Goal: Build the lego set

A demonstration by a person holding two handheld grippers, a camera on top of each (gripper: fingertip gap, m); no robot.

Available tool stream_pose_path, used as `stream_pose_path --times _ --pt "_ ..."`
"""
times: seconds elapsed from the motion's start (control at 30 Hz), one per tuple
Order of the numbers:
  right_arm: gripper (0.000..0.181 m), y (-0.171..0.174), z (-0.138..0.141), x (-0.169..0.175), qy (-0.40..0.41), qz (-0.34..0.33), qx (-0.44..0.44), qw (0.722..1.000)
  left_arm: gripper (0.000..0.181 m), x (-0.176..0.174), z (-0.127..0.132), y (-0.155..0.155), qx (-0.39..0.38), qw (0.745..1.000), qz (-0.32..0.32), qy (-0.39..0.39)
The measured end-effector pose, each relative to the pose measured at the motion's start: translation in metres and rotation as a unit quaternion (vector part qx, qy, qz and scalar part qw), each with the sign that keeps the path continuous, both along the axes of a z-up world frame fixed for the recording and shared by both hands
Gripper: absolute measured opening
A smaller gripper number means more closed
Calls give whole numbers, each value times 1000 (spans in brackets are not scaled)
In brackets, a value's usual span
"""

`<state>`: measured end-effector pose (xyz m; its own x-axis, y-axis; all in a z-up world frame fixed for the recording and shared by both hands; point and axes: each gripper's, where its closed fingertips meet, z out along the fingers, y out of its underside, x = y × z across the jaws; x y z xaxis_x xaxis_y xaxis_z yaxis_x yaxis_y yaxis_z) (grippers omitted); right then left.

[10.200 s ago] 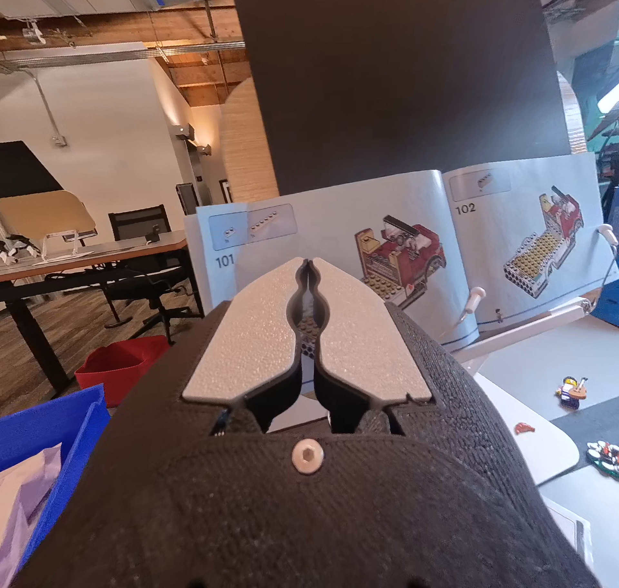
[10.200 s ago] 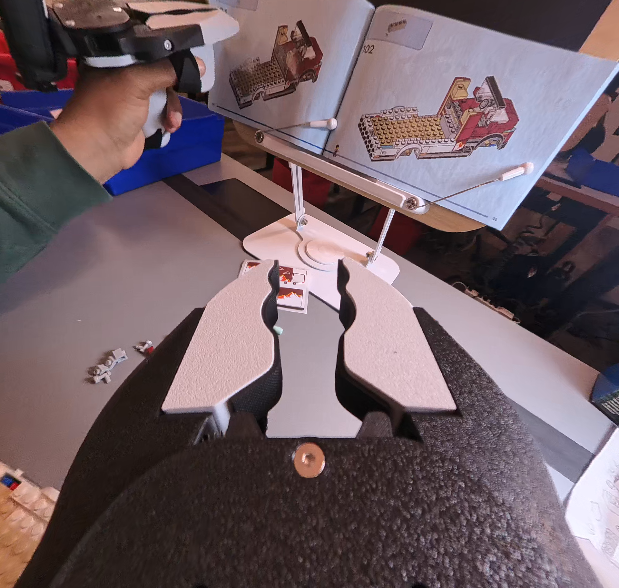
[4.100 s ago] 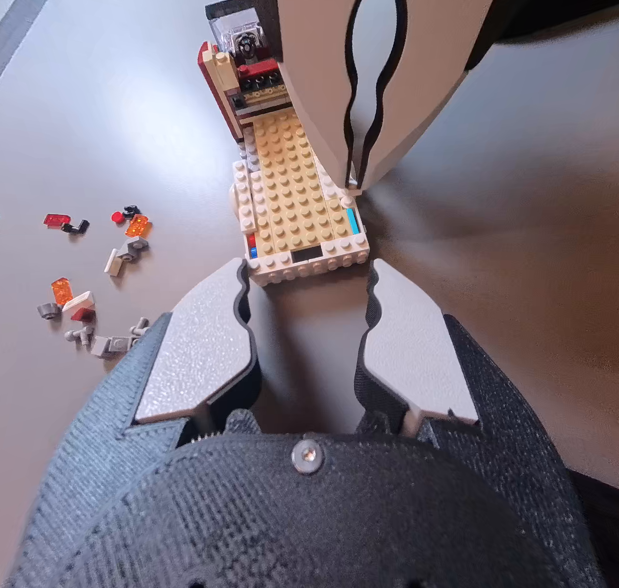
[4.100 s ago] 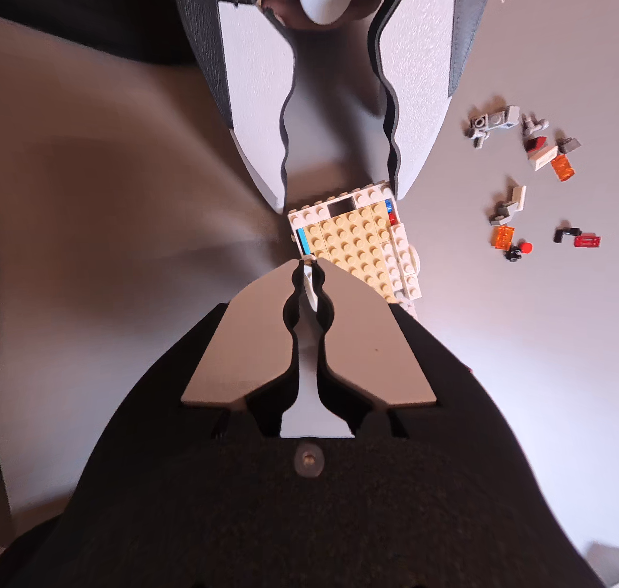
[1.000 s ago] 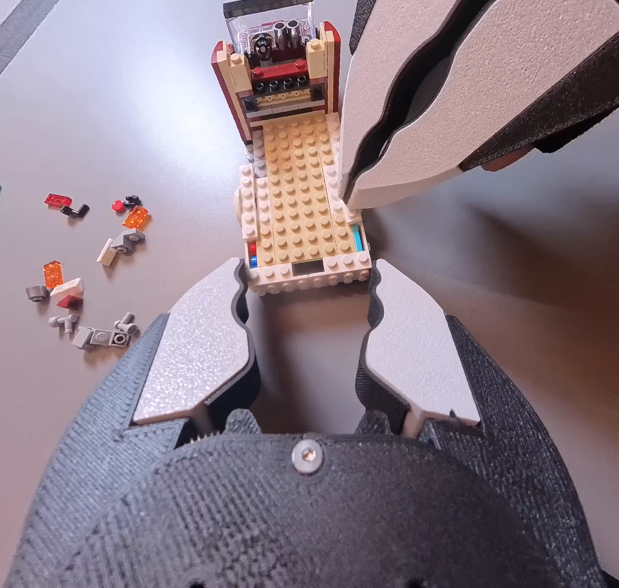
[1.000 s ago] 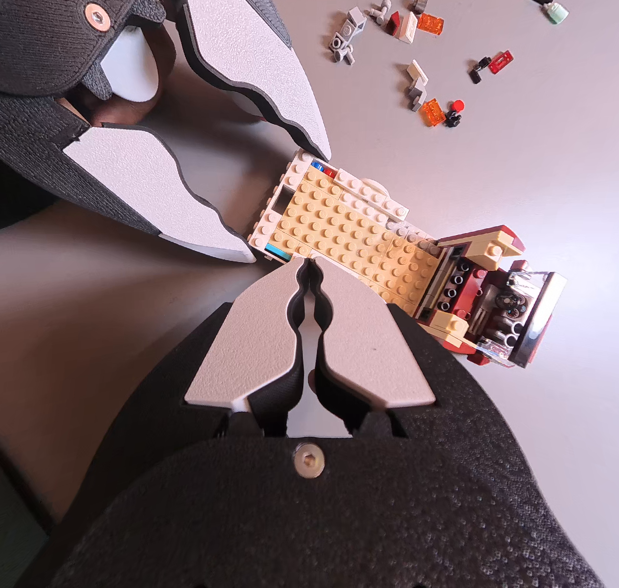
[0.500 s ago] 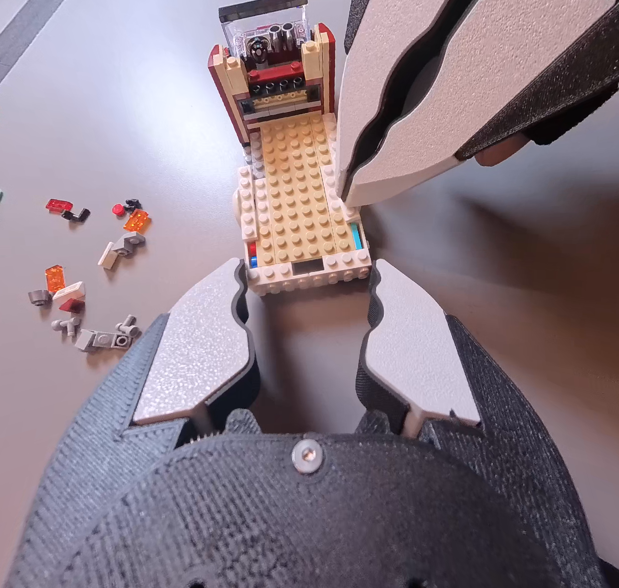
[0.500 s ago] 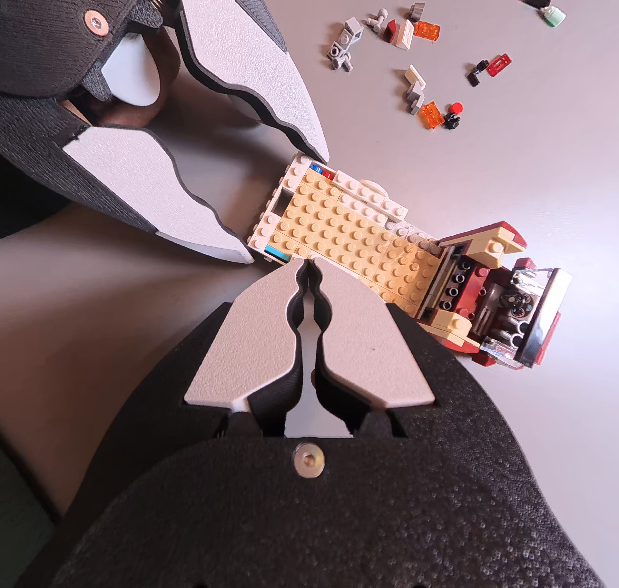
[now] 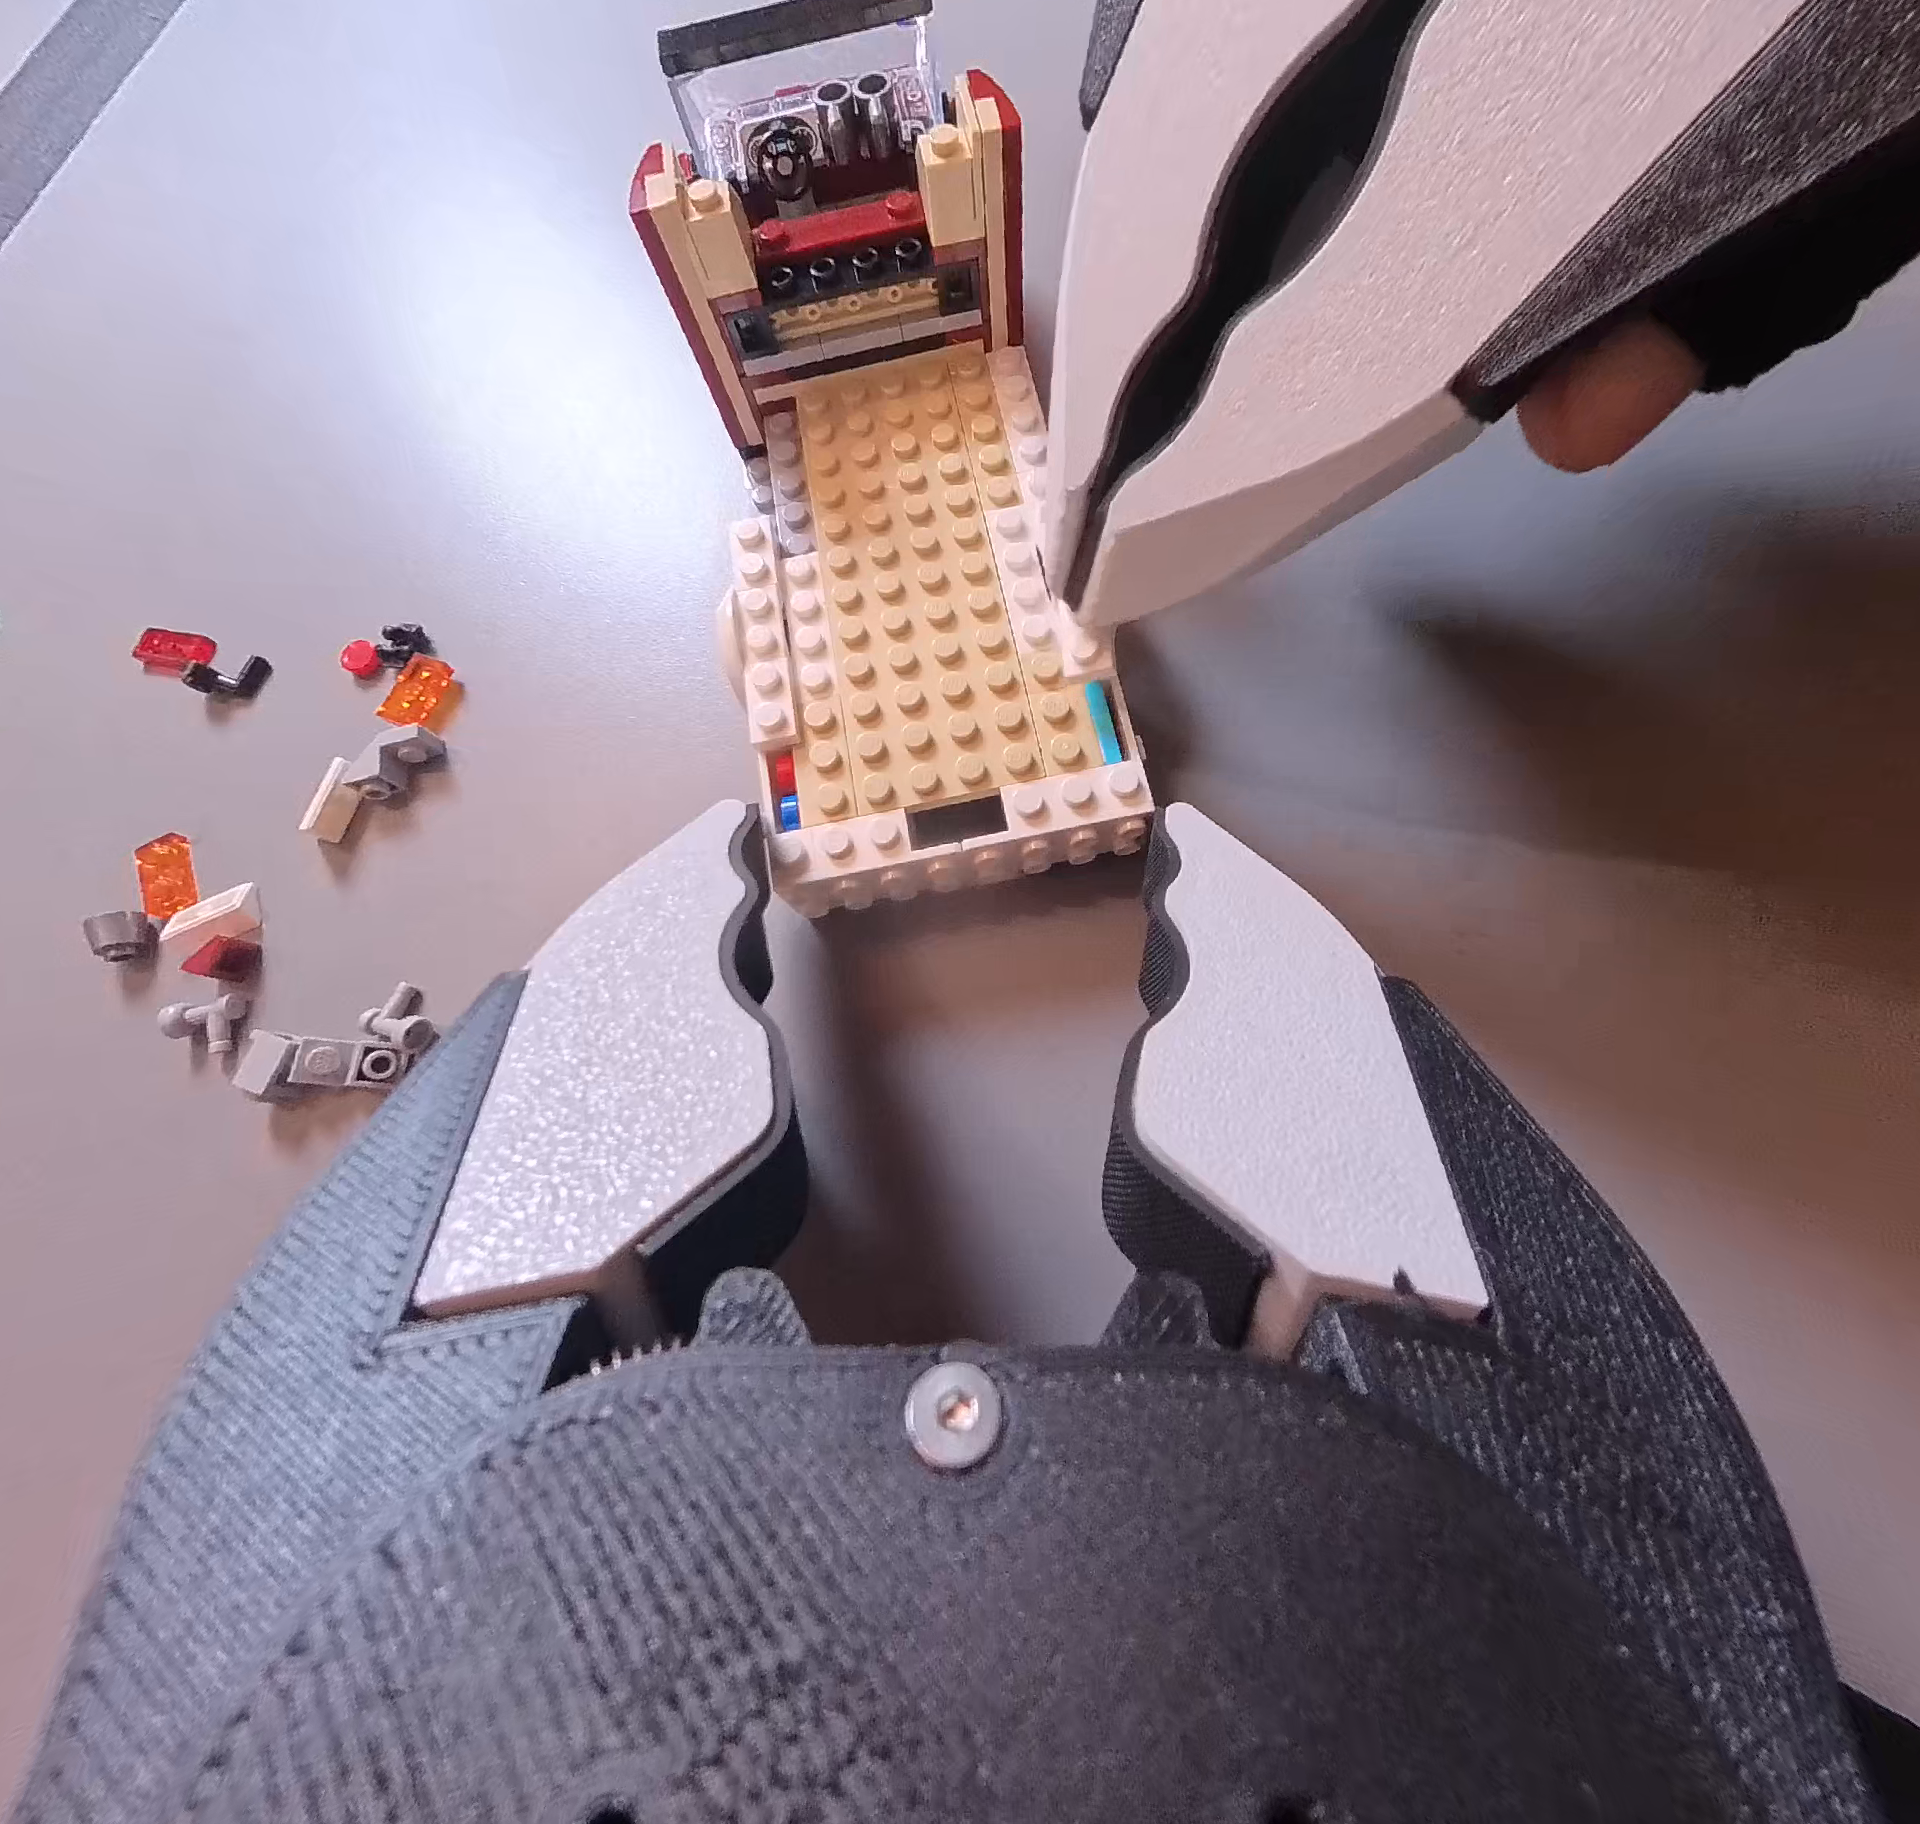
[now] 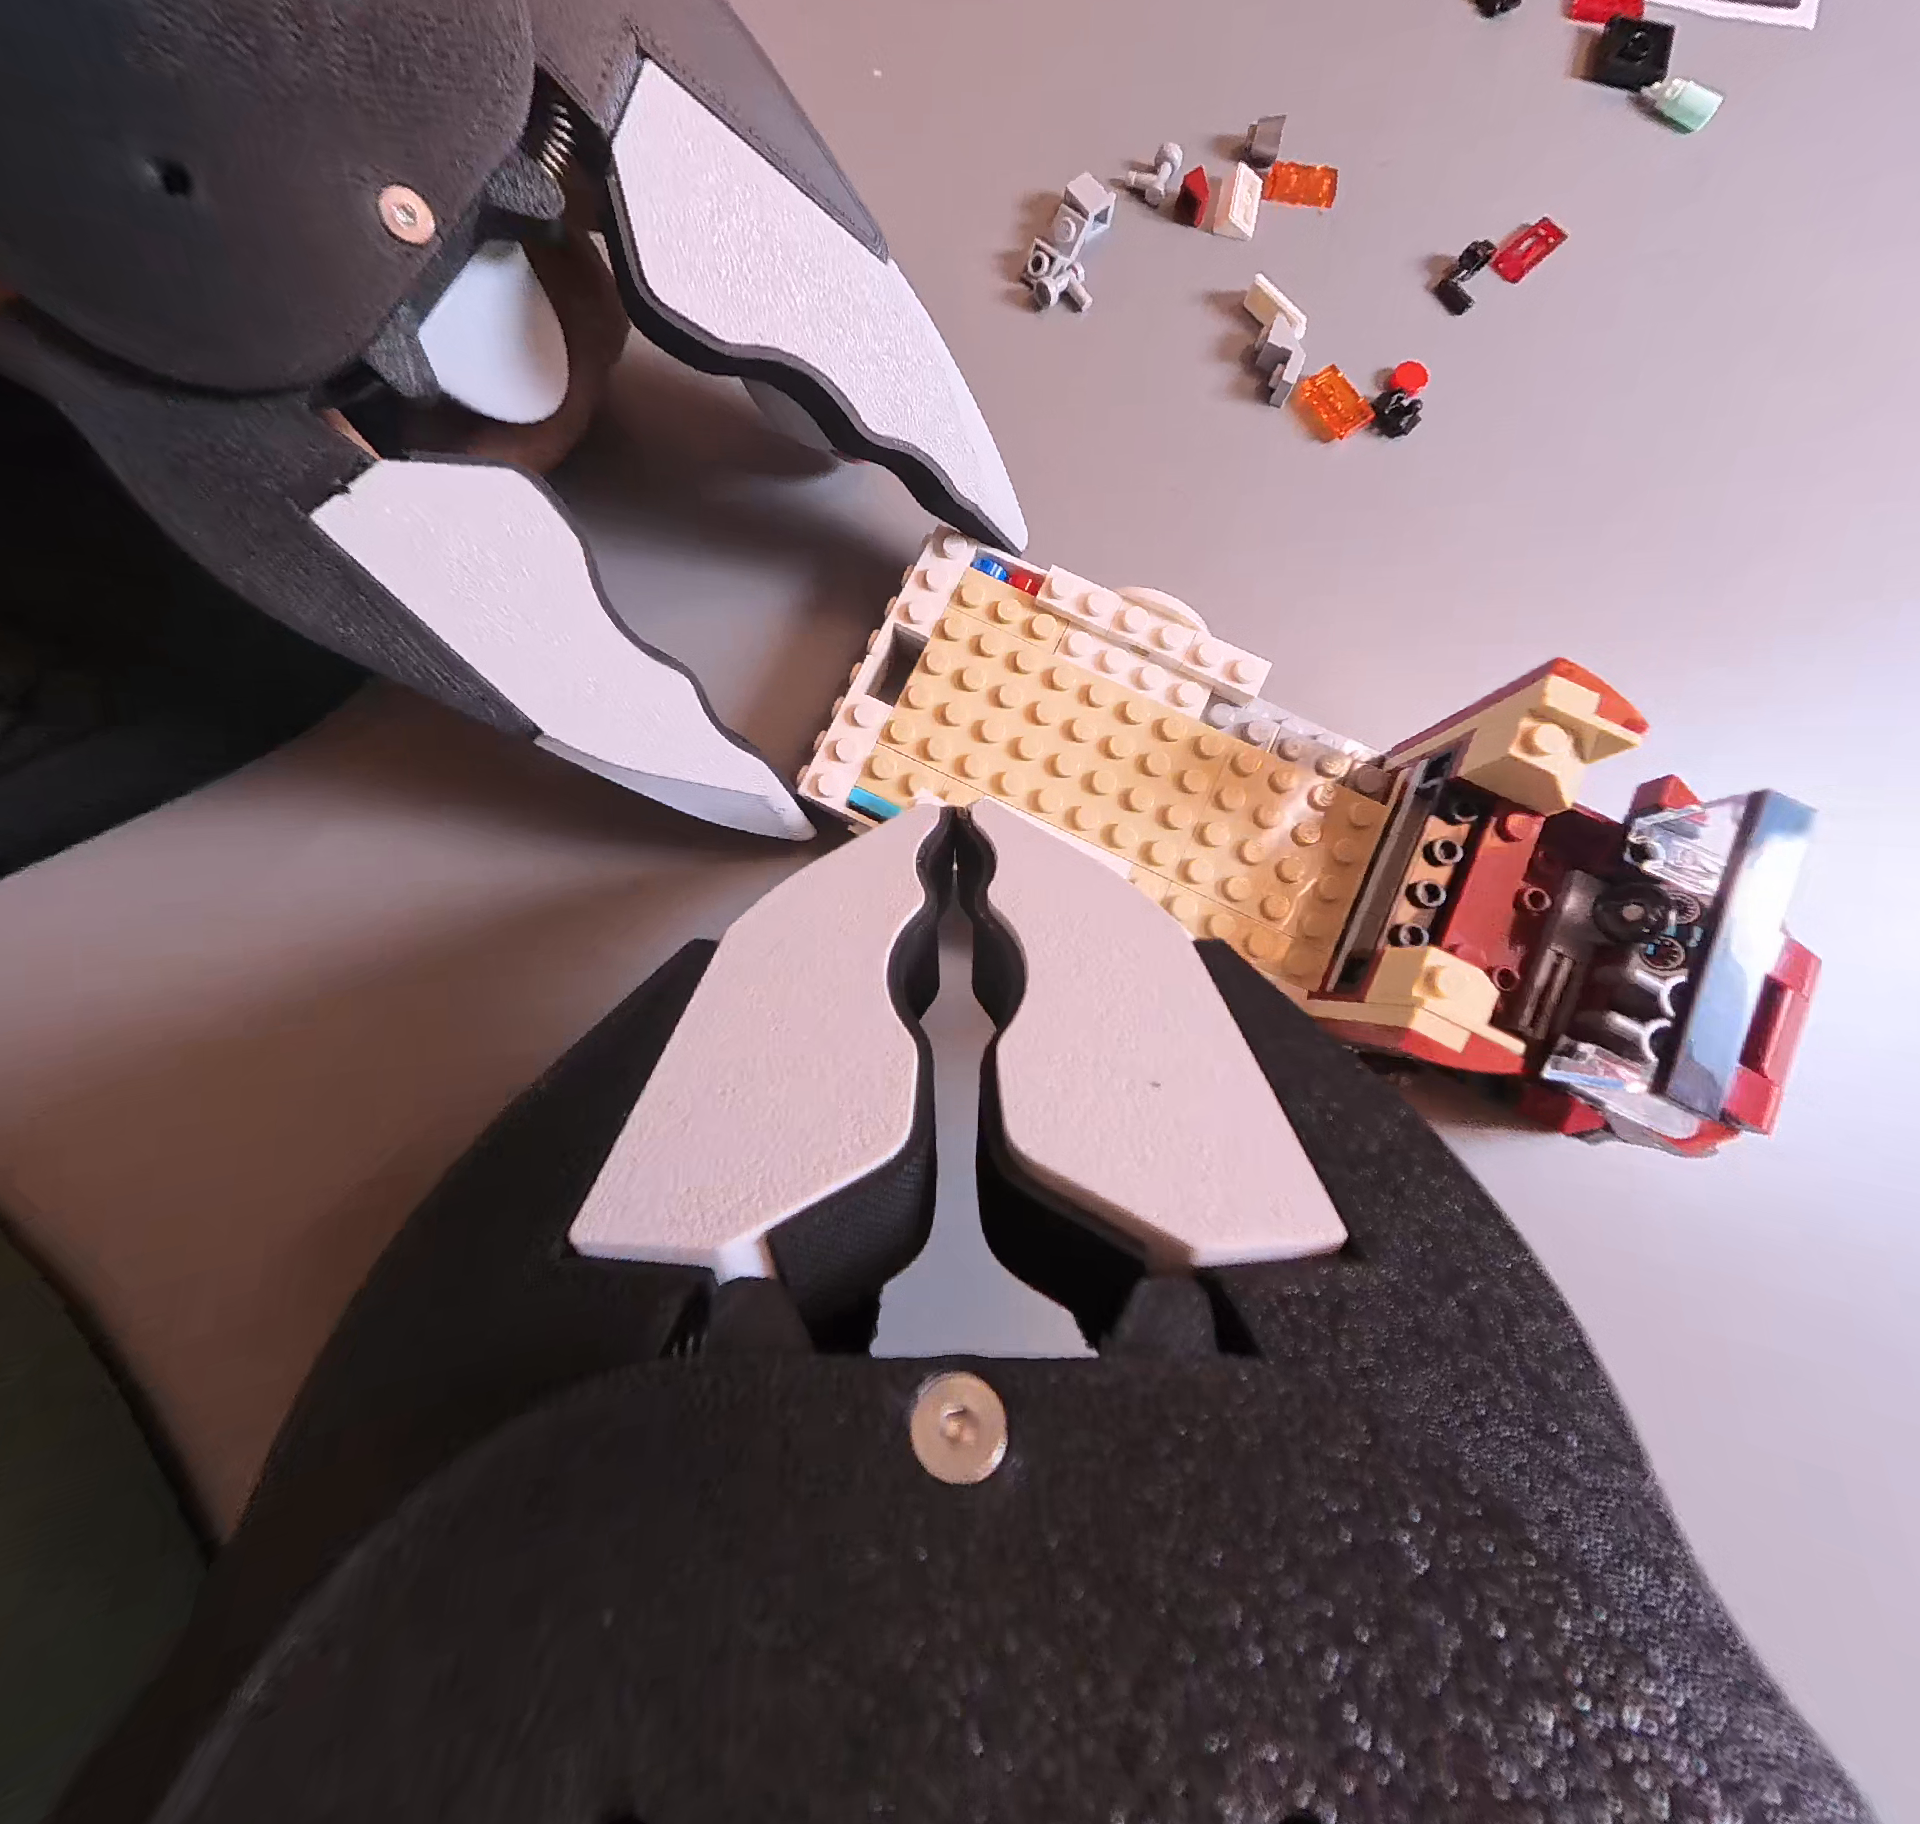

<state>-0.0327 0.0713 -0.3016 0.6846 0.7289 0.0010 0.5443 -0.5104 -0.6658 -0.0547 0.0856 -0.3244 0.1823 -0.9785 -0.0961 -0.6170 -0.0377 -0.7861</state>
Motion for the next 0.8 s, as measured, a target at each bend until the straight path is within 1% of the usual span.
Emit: stream_pose_path --times 0.17,0.27,0.43,0.5,0.53,0.57,0.67,0.8 --pt "0 0 6 6 11 -12 14 1000 70 0 0 0 0 1000 0 0" --pt "0 0 5 10 12 -18 14 1000 70 0 0 0 0 1000 1 0" --pt "0 -3 6 11 15 -13 17 1000 70 0 0 0 0 1000 1 0" --pt "0 -14 9 7 25 25 15 999 70 0 0 0 0 1000 1 0" --pt "0 -25 9 3 30 57 5 998 70 0 0 0 0 1000 1 0" --pt "17 -38 8 -2 35 92 -9 995 70 0 0 0 0 1000 1 0" --pt "37 -72 -3 -12 12 171 -44 984 70 0 0 0 0 1000 1 0" --pt "39 -94 -20 -17 -26 221 -60 973 71 -1 0 -1 1 1000 -1 0"
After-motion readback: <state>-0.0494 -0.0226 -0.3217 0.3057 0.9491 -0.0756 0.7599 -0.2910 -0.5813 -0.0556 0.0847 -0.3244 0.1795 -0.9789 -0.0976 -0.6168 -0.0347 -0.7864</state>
